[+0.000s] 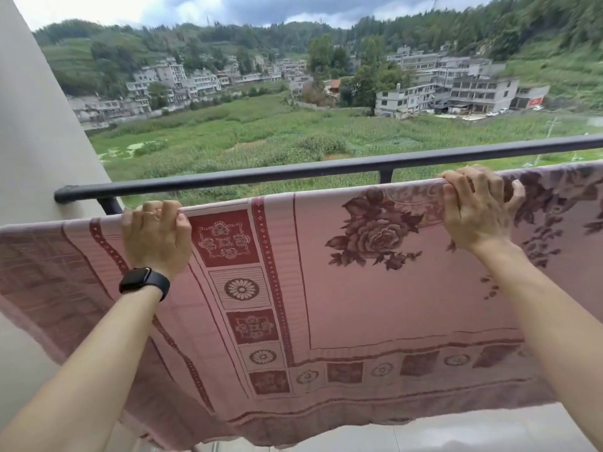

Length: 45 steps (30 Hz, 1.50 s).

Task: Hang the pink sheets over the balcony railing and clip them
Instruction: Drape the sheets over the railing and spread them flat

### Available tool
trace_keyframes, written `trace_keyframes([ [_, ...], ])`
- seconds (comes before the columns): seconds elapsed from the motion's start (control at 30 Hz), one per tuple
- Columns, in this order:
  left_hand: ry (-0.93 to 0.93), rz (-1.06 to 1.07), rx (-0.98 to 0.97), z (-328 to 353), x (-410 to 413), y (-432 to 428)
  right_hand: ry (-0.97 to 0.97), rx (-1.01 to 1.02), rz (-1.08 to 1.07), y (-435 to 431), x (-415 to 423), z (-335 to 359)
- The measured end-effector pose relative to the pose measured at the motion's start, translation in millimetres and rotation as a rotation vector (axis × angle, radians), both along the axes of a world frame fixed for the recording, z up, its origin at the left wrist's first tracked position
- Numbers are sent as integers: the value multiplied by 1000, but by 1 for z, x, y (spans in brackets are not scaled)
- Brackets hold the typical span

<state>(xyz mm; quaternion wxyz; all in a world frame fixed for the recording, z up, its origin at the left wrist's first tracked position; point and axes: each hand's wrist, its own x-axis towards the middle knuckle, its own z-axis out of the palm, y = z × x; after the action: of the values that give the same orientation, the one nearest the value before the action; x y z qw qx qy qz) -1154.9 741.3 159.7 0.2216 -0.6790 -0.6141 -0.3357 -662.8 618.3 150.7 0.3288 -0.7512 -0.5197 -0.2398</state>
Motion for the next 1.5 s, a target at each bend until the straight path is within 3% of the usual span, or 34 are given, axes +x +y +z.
trace_keyframes([
  [0.1, -158, 64, -7, 13, 60, -18, 0, -11, 38, 0, 13, 0],
  [0.23, 30, -259, 17, 21, 188, -50, 8, -2, 72, 4, 11, 2],
  [0.37, 129, -362, -11, 10, 270, -54, 59, -1, 35, 4, 40, 7],
  [0.43, 173, -348, 8, -2, 273, -48, 97, -44, -14, 0, 70, 8],
  [0.6, 211, -312, 128, -15, 261, -31, -12, -64, 42, -22, 87, -9],
  [0.8, 173, -251, 69, -4, 255, -25, 87, -22, -56, -23, 145, 10],
  [1.03, 184, -375, 120, 8, 380, -40, -11, -40, -39, -19, 206, 8],
  [1.17, 203, -315, 263, 1, 382, -29, -14, 21, -56, -20, 242, -1],
  [1.27, 118, -238, 254, -2, 375, -25, -23, 10, -63, -23, 266, 0],
  [1.4, -16, -116, 198, 4, 382, -30, 101, -16, -75, -37, 314, 15],
  [1.5, -124, -19, 64, 12, 390, -36, 108, -79, -65, -38, 334, 20],
])
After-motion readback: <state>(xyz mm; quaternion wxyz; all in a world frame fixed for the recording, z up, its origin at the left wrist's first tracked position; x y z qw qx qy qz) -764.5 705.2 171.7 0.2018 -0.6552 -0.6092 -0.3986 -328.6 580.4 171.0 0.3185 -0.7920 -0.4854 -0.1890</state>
